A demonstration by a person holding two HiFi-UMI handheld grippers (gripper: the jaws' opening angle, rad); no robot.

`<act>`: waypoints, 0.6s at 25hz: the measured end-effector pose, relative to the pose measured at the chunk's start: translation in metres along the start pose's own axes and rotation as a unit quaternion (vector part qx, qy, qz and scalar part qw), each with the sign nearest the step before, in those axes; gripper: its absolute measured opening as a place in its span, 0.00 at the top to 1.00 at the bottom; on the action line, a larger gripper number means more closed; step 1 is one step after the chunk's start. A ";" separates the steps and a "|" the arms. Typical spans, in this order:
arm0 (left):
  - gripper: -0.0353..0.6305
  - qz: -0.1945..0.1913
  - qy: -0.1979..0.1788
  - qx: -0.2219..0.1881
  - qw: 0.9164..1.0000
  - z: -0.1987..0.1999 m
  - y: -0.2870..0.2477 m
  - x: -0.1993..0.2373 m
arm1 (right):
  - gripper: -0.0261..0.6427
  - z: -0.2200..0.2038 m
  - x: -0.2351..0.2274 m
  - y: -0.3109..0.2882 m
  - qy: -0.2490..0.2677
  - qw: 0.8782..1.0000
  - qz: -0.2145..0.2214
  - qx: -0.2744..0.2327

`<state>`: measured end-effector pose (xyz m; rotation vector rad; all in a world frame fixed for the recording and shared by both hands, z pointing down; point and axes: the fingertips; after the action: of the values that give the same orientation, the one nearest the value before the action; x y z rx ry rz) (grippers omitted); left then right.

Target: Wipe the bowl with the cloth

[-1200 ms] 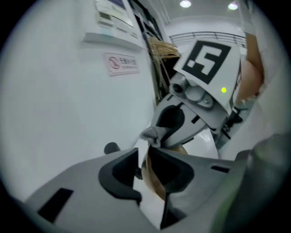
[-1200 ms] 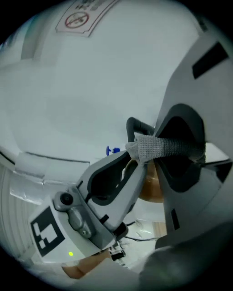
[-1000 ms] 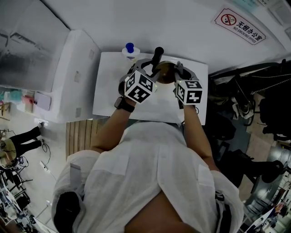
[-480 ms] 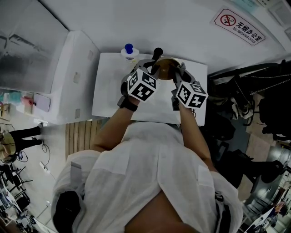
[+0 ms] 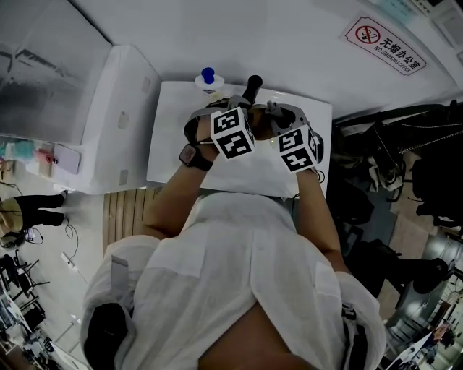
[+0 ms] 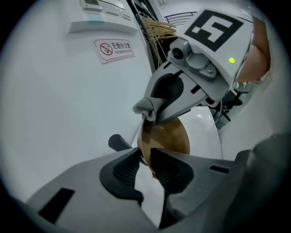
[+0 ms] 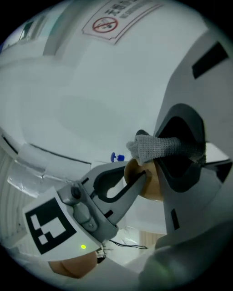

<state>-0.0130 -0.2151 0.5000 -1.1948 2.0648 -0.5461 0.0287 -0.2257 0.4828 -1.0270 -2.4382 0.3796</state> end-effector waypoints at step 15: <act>0.92 0.063 0.011 -0.063 0.996 0.023 0.010 0.014 | 0.87 0.024 0.015 -0.006 0.025 0.998 0.019 -0.059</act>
<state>-0.0068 -0.2229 0.4733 -1.1243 2.2024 -0.3767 0.0035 -0.2201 0.4689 -1.1212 -2.4238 0.2210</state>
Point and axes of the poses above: the fingertips, and each gripper's own axes: y backward along the fingers, x to its left, z out of its top, and after that the axes turned 14 degrees about -x, right-handed
